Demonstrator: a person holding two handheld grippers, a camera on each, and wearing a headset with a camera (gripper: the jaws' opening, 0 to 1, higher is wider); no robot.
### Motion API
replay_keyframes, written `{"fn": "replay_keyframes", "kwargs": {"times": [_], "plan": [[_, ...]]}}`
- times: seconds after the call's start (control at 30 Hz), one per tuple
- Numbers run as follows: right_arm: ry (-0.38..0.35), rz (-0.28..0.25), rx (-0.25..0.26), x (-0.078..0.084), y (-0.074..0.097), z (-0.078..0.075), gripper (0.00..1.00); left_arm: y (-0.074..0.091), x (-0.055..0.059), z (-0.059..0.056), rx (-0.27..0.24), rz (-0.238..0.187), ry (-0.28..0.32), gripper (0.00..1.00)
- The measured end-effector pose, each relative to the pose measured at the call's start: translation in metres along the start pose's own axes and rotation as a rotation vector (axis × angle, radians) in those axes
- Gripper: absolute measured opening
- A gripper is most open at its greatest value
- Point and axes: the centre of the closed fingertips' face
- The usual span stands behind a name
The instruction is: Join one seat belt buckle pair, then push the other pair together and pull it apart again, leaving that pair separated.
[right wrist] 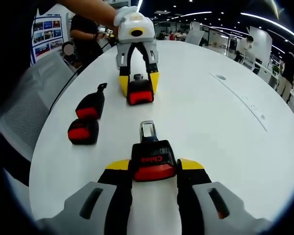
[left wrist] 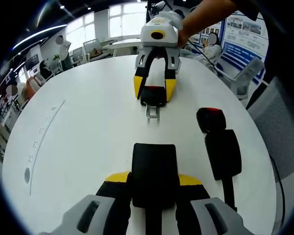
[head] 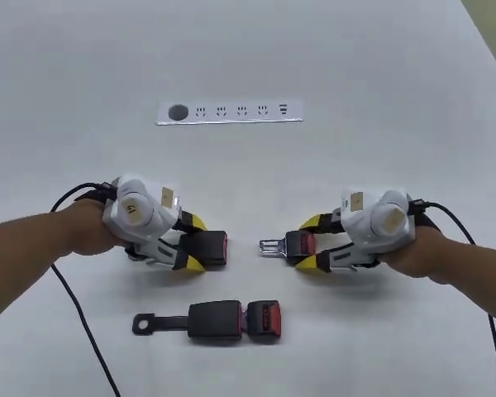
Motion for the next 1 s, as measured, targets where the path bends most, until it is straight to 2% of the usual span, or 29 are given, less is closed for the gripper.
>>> {"fn": "replay_keyframes", "kwargs": {"times": [0.53,1.0], "plan": [[-0.01,0.013,0.021,0.027,0.01,-0.007,0.34,0.0,0.001,0.001,0.001,0.012,0.001,0.35],[-0.021,0.016,0.04,0.027,0.017,-0.006,0.34,0.0,0.002,0.001,-0.001,0.025,0.004,0.35]]}}
Point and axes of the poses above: the centre of the closed fingertips' face, and the gripper's own axes: y roughly backward along the fingers, z roughly to its left, x roughly out of its underside, and after that the axes turned 10 degrees about x, right-handed
